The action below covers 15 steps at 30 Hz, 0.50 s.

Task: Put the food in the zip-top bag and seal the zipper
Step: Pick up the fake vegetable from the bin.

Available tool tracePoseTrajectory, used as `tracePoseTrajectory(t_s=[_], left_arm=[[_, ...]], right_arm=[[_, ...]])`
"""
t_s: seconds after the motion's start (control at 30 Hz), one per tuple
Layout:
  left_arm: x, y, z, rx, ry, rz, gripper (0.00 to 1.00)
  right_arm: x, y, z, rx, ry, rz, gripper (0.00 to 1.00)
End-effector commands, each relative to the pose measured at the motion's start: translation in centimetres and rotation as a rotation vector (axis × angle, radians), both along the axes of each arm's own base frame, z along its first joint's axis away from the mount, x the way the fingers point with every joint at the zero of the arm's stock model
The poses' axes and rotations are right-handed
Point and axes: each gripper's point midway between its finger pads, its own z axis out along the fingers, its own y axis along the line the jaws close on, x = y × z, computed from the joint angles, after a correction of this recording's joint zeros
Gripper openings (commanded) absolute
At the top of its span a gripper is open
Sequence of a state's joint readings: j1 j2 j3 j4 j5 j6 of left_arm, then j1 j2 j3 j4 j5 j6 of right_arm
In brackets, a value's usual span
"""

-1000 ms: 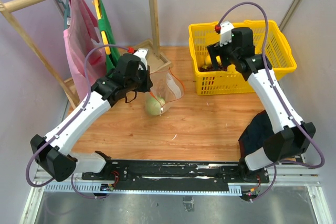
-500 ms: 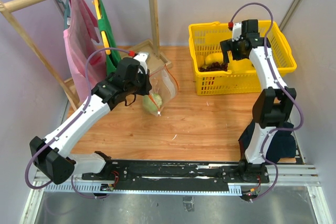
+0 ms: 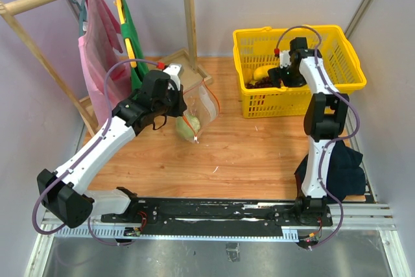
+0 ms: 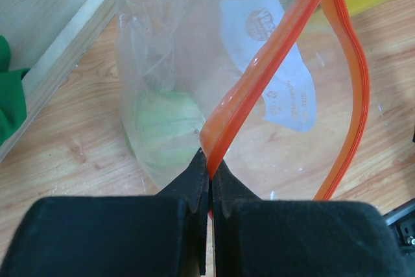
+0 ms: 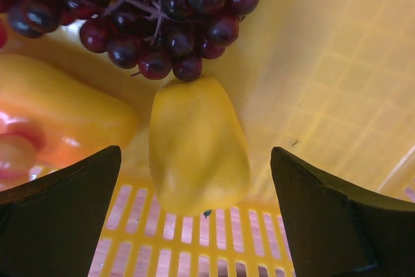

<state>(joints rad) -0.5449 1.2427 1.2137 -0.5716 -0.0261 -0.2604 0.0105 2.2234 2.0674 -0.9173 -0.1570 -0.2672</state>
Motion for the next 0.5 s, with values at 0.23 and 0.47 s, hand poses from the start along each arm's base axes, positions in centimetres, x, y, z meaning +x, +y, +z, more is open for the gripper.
tracePoseTrajectory(t_s=[0.23, 0.47], left_arm=[[0.3, 0.0, 0.3, -0.033, -0.019, -0.022, 0.01], [0.4, 0.1, 0.3, -0.045, -0.016, -0.026, 0.00]], right_arm=[[-1.3, -1.4, -5.0, -0.019, 0.151, 0.014, 0.90], [-1.5, -1.8, -4.9, -0.036, 0.153, 0.006, 0.66]])
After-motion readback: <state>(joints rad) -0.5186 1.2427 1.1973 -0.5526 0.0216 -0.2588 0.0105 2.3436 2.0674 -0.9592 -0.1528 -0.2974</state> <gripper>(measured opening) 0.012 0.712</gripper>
